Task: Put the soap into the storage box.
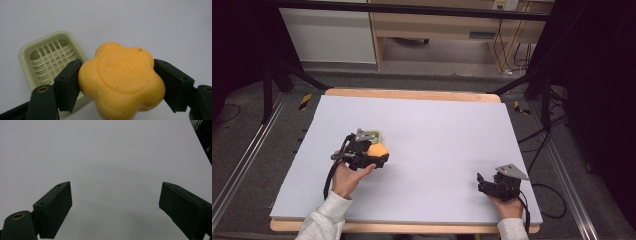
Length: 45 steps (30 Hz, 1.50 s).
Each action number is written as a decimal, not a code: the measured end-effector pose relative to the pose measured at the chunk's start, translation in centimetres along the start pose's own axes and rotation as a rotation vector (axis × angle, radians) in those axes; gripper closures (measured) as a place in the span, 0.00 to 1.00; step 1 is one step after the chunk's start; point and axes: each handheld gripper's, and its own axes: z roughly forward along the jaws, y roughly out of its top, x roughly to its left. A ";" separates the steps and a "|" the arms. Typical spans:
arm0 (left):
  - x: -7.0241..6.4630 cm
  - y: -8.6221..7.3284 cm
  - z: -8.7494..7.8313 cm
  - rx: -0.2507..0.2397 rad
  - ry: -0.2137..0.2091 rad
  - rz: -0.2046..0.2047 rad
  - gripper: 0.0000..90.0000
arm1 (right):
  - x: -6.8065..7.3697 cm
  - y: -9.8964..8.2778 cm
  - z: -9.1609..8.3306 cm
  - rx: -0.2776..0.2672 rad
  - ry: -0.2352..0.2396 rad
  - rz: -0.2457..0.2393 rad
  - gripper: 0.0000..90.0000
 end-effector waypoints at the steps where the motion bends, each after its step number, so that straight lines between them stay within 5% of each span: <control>1: 0.1 0.0 0.0 0.001 0.003 0.002 0.29 | 0.0 0.0 0.0 0.000 0.000 0.001 0.13; 45: 5.6 0.9 2.5 0.002 0.091 -0.090 0.29 | 0.3 0.0 0.5 0.015 0.004 -0.017 0.13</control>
